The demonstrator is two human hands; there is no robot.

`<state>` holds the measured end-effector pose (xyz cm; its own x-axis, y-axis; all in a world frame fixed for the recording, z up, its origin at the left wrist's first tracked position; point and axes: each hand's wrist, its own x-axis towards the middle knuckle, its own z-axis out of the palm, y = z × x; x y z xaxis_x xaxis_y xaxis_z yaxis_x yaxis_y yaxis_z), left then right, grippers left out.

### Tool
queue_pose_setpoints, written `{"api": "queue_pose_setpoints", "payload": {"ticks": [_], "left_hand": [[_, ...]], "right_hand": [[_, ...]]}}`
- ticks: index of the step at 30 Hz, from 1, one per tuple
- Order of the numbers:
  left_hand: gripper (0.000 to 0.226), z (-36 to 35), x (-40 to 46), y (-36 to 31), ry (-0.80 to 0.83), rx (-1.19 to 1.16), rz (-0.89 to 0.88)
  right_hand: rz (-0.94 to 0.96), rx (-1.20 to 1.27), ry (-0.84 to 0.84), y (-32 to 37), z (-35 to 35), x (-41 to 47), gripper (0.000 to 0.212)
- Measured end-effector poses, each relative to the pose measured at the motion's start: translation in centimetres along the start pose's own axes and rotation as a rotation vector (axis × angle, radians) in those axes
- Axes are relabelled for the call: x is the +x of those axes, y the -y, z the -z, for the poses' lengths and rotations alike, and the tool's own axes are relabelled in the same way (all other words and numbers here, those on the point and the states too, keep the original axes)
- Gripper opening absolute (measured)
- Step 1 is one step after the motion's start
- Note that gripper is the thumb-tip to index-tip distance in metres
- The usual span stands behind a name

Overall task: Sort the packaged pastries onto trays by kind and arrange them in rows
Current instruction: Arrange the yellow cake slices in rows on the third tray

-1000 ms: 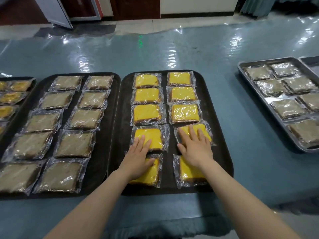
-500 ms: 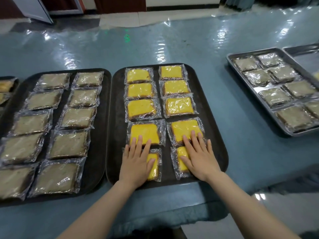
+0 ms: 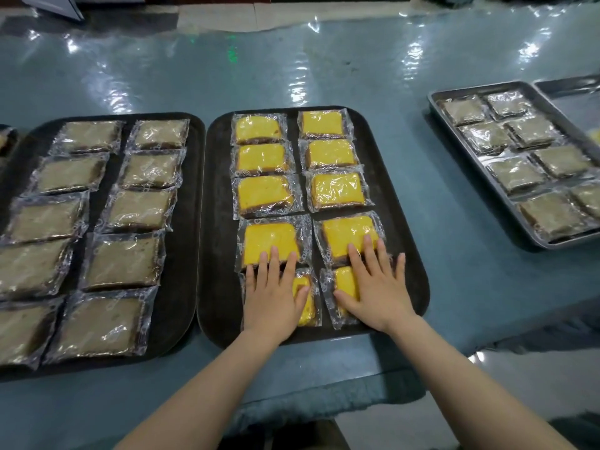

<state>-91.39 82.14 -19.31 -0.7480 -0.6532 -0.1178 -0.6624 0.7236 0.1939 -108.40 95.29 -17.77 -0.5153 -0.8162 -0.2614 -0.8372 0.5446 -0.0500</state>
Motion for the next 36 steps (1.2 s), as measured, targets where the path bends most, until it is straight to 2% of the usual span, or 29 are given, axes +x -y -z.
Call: {"api": "queue_pose_setpoints", "payload": {"ticks": [4,14,22,25,27,31,36], "left_hand": [[0.072,0.1,-0.1,-0.2,0.031,0.008,0.0],[0.076,0.9,-0.8,-1.0,0.094,0.0,0.044],[0.068,2.3,2.4,0.9,0.003,0.016,0.059],[0.064,2.6,4.0,2.1,-0.062,0.09,-0.079],[0.061,2.7,5.0,2.3,-0.048,0.102,-0.121],[0.056,2.6,6.7,1.9,-0.001,0.058,-0.047],[0.06,1.7,6.9,2.3,0.098,0.069,-0.034]], "right_hand": [[0.069,0.002,-0.03,1.3,-0.2,0.6,0.083],[0.046,-0.007,-0.061,1.7,-0.7,1.3,0.08],[0.029,0.094,-0.092,0.9,0.8,3.5,0.072],[-0.013,0.146,-0.055,0.8,0.9,4.4,0.071],[-0.039,0.184,-0.02,1.0,0.9,4.8,0.071],[-0.06,0.209,0.011,1.5,1.3,5.6,0.073],[-0.114,0.199,-0.002,1.6,1.8,6.9,0.064]]}}
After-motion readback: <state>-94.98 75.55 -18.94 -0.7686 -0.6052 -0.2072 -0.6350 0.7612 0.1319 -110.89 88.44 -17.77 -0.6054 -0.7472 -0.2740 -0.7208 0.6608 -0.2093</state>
